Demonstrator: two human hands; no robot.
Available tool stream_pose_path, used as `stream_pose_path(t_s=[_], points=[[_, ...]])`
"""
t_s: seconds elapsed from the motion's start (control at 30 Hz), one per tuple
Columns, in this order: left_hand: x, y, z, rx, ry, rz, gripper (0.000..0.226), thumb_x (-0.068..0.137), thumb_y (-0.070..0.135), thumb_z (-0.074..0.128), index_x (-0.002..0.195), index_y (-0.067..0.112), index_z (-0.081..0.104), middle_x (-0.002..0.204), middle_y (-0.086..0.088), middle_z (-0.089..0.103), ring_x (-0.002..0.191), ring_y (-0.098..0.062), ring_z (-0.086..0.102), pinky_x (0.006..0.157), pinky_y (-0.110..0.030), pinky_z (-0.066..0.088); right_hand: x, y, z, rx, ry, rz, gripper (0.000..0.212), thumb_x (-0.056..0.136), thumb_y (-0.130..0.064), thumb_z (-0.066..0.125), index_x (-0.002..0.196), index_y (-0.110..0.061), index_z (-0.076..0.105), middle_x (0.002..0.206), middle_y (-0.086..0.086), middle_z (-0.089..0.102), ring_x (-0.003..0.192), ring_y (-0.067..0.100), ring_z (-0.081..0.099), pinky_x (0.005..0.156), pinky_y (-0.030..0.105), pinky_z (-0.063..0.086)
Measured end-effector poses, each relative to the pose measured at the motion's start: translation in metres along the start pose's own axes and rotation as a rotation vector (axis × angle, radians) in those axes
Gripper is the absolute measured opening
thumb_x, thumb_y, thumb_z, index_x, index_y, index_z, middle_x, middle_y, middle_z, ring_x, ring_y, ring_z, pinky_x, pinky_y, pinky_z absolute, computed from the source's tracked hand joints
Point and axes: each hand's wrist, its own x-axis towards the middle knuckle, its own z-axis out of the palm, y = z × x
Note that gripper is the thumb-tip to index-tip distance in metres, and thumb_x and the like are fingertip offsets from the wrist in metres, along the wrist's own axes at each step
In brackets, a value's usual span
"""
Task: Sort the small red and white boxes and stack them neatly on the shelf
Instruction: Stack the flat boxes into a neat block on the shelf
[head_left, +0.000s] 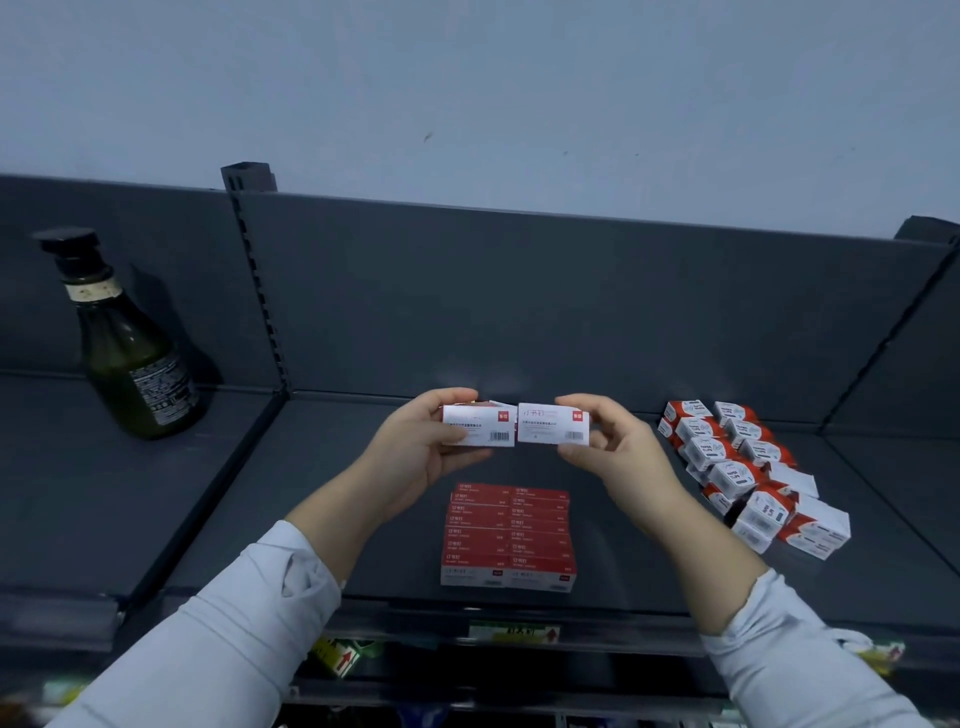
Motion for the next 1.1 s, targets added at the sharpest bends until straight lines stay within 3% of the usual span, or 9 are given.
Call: stream_pose_path(t_s=[0.2, 0.37, 0.6, 0.77, 1.0, 1.1], points=[[0.003, 0.003, -0.002, -0.009, -0.010, 0.003, 0.032, 0.094, -0.015, 0.040, 0.116, 0.002, 0.057, 0.112, -0.012, 0.069, 0.099, -0.025, 0.071, 0.083, -0.038, 0.060, 0.007, 0.000, 0.003, -0.027, -0.010, -0.016, 0.046, 0.083, 0.011, 0.066, 0.112, -0.024, 0.064, 0.109, 0.007, 0.071, 0.099, 0.019, 0.068, 0.089, 0.032, 0.054], [0.009, 0.002, -0.006, 0.035, -0.024, 0.003, 0.031, 0.095, -0.013, 0.042, 0.116, 0.003, 0.057, 0.113, -0.012, 0.068, 0.100, -0.024, 0.070, 0.084, -0.036, 0.059, 0.013, 0.002, 0.006, -0.037, -0.017, -0.014, 0.044, 0.084, 0.009, 0.067, 0.112, -0.025, 0.064, 0.107, 0.004, 0.071, 0.101, 0.019, 0.067, 0.090, 0.033, 0.054], [0.025, -0.003, -0.010, 0.159, -0.027, -0.012, 0.031, 0.093, -0.012, 0.049, 0.118, 0.004, 0.056, 0.119, -0.015, 0.064, 0.105, -0.023, 0.068, 0.086, -0.033, 0.058, 0.025, 0.012, 0.009, -0.098, 0.024, 0.006, 0.026, 0.091, -0.012, 0.066, 0.106, -0.034, 0.066, 0.099, -0.004, 0.072, 0.096, 0.025, 0.066, 0.091, 0.041, 0.055], [0.040, -0.011, -0.014, 0.226, -0.019, -0.022, 0.032, 0.093, -0.012, 0.050, 0.118, 0.006, 0.056, 0.118, -0.014, 0.064, 0.106, -0.022, 0.068, 0.089, -0.033, 0.057, 0.032, 0.021, 0.011, -0.095, 0.024, 0.027, 0.024, 0.091, -0.007, 0.065, 0.105, -0.026, 0.065, 0.095, -0.009, 0.073, 0.089, 0.007, 0.068, 0.089, 0.036, 0.057], [0.060, -0.025, -0.021, 0.398, -0.008, 0.007, 0.033, 0.091, -0.004, 0.059, 0.111, 0.021, 0.062, 0.112, -0.003, 0.068, 0.102, -0.015, 0.068, 0.094, -0.033, 0.053, 0.042, 0.032, 0.008, -0.138, 0.031, 0.058, 0.027, 0.091, -0.009, 0.065, 0.103, -0.033, 0.062, 0.096, -0.008, 0.071, 0.094, 0.018, 0.066, 0.085, 0.036, 0.057], [0.065, -0.027, -0.023, 0.450, -0.005, 0.013, 0.032, 0.089, -0.003, 0.062, 0.110, 0.022, 0.062, 0.113, -0.001, 0.068, 0.102, -0.013, 0.068, 0.089, -0.027, 0.055, 0.046, 0.037, 0.009, -0.189, 0.022, 0.077, 0.030, 0.093, -0.008, 0.063, 0.109, -0.033, 0.063, 0.100, -0.011, 0.068, 0.096, 0.018, 0.065, 0.082, 0.032, 0.057]])
